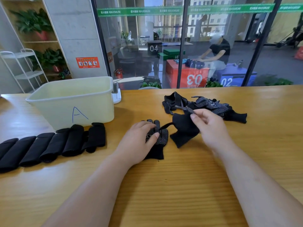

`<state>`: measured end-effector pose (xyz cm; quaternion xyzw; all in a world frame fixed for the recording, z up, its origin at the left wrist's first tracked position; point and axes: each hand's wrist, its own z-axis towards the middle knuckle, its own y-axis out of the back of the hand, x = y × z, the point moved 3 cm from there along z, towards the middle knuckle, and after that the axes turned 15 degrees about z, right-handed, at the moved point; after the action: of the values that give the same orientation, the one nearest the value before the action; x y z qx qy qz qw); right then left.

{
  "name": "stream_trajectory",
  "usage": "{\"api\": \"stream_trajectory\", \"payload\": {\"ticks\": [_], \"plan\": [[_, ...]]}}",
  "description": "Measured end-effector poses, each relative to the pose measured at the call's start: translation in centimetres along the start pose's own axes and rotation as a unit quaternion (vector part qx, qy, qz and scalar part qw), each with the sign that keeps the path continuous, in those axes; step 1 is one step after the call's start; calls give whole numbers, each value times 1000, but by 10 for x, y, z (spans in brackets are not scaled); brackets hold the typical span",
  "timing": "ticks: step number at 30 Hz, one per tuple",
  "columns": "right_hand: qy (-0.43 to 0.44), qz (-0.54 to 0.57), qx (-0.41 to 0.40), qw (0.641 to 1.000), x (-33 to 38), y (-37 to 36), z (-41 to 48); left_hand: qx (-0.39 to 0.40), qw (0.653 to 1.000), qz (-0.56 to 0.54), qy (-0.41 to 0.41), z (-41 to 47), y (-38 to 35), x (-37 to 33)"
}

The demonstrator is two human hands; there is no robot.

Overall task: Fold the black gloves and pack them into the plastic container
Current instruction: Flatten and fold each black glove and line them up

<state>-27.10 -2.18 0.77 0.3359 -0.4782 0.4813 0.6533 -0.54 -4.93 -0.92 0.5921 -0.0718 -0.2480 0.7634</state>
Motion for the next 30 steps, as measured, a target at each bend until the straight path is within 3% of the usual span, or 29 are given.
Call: {"api": "stream_trajectory", "payload": {"ticks": [3,5,7,9,12,15,17,24,30], "plan": [[-82,36,-45,995,-4,15,1,0,1000,2,2,-1,1,0],[-86,-88,-52,991,-8,26,4,6,1000,9,-1,-2,0,0],[-59,-279,-31,958,-11,32,4,11,1000,13,-2,-2,-1,0],[-15,-364,0,931,-3,30,2,10,1000,16,-4,-2,-2,1],[21,-340,74,937,22,26,-7,5,1000,17,-10,-2,-1,1],[-69,-392,215,892,27,25,-20,7,1000,20,-23,-2,-1,-1],[-122,-426,257,859,22,27,-24,9,999,23,-27,-2,-1,-2],[3,-447,170,878,31,22,-18,21,999,26,-26,-2,-3,0],[70,-247,106,961,50,13,-22,21,999,20,-26,-2,-5,1]]}}
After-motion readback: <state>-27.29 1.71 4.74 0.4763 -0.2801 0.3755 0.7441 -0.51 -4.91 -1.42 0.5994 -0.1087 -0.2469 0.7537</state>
